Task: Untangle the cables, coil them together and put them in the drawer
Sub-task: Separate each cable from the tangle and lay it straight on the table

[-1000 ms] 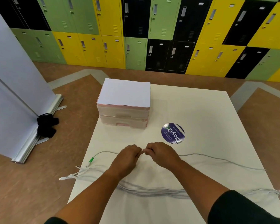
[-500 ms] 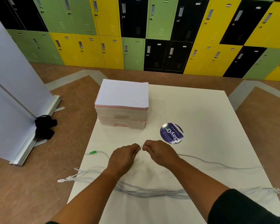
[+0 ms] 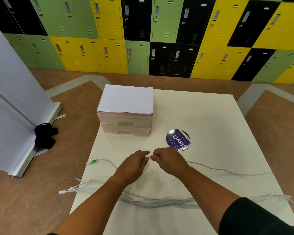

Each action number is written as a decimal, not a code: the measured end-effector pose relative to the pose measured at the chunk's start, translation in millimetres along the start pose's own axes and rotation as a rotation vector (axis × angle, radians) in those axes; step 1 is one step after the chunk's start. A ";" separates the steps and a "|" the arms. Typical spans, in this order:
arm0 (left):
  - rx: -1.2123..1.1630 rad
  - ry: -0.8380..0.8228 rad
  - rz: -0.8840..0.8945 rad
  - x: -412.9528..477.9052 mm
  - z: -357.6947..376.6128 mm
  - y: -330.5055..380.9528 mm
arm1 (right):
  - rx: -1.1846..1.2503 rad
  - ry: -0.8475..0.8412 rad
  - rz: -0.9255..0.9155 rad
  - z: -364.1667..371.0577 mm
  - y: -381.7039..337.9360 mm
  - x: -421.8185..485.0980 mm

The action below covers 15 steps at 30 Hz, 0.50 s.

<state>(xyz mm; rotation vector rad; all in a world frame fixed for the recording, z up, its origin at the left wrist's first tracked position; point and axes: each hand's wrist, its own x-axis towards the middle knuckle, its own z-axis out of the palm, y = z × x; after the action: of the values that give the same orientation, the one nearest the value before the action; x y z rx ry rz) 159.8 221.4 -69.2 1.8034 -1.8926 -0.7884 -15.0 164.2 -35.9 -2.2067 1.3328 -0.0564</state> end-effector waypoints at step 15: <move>0.175 0.099 -0.087 -0.4 0.2 11.1 | -0.136 0.168 0.050 -2.8 7.7 -11.3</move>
<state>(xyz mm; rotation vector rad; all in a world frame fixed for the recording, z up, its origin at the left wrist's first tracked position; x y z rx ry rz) 151.2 221.8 -62.2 2.0026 -1.8806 -0.5647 -27.8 169.6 -34.6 -2.3230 1.5228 -0.1383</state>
